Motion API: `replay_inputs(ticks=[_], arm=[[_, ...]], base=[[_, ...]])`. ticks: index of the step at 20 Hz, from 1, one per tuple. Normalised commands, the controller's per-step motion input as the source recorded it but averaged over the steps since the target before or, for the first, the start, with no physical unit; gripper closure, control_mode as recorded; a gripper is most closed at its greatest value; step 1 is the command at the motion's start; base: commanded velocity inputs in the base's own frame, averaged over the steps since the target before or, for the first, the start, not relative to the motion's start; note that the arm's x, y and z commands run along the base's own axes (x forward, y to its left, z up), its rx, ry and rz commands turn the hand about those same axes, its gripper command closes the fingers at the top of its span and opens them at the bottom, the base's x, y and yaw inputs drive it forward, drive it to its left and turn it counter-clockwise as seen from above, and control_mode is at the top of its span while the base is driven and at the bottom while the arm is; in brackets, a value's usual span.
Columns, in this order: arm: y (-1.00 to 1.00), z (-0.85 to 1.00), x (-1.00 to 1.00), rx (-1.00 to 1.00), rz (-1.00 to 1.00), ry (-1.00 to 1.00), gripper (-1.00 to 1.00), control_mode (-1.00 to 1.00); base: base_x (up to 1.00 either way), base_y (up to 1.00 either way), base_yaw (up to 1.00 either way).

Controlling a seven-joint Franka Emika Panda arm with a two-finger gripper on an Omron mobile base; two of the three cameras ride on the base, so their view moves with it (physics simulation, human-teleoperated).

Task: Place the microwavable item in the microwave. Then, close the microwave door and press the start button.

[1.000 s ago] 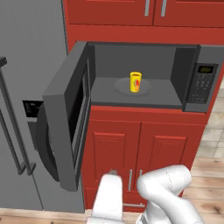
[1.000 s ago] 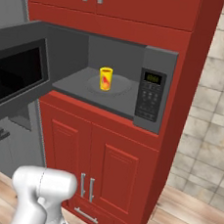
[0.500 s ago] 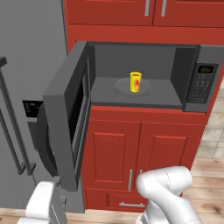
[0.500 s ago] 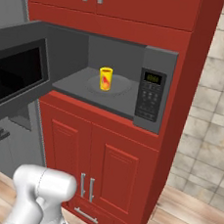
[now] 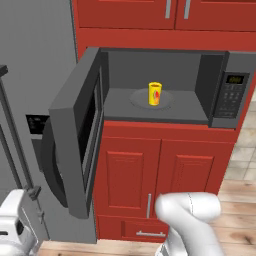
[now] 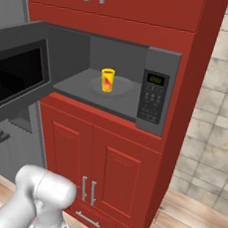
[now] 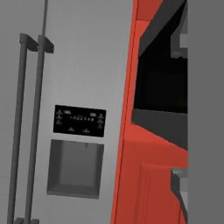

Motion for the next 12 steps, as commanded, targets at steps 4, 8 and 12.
replay_inputs(ticks=[4, 8, 12], arm=[[0.61, -0.46, 0.82, -0.03, -0.01, 0.07, -1.0, -1.0], [-0.18, -0.08, 0.52, 0.0, -0.05, 0.02, -1.0, -1.0], [-0.7, 0.0, 0.45, 0.0, -0.06, 0.0, -1.0, -1.0]], base=[[0.0, 0.0, 0.0], [0.0, 0.0, 0.0], [0.0, 0.0, 0.0]])
